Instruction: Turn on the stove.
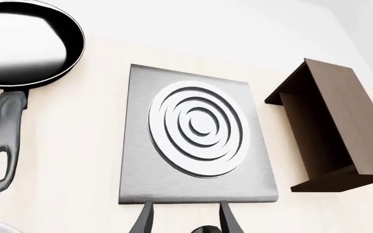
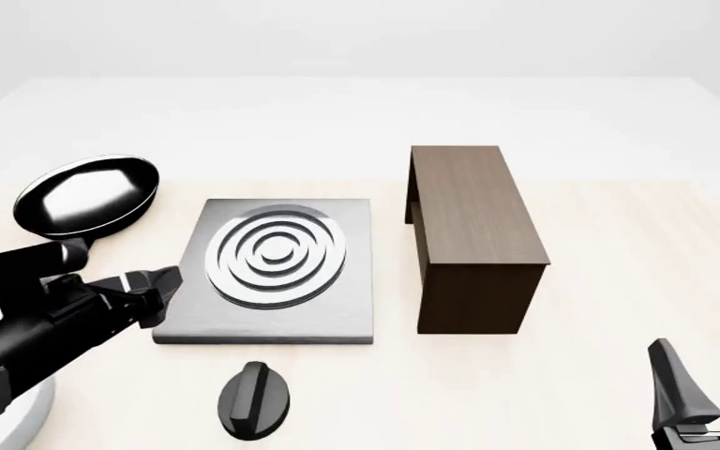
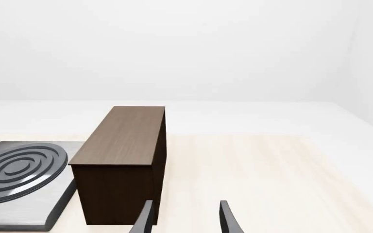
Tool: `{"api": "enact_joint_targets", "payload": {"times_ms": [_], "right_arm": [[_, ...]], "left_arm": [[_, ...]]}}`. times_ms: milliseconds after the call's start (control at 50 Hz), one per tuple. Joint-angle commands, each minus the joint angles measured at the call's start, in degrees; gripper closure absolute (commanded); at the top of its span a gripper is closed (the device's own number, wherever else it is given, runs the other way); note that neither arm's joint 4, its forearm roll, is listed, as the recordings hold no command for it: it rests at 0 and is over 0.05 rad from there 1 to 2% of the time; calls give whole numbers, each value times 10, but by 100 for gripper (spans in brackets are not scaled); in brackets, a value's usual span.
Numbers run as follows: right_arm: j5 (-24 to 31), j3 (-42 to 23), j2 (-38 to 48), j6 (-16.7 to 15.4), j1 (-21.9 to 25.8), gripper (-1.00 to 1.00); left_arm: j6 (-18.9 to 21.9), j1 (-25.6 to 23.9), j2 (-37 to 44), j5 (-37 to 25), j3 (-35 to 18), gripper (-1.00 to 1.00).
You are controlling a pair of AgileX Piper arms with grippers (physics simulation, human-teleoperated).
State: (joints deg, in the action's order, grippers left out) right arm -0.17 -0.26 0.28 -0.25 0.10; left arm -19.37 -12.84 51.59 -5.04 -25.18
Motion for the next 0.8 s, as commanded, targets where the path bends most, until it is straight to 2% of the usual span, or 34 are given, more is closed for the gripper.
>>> {"api": "enact_joint_targets", "payload": {"times_ms": [20,380,560,800], "right_arm": [[0,0,0,0,0,-100],[0,0,0,0,0,-100],[0,0,0,0,0,-100],[0,0,0,0,0,-100]], "left_arm": [[-7,-4,9,13,23,-100],[-5,-7,4,-3,62,-100],[-28,-35,26,13,82,-100],[-45,-49,22,4,97,-100]]}}
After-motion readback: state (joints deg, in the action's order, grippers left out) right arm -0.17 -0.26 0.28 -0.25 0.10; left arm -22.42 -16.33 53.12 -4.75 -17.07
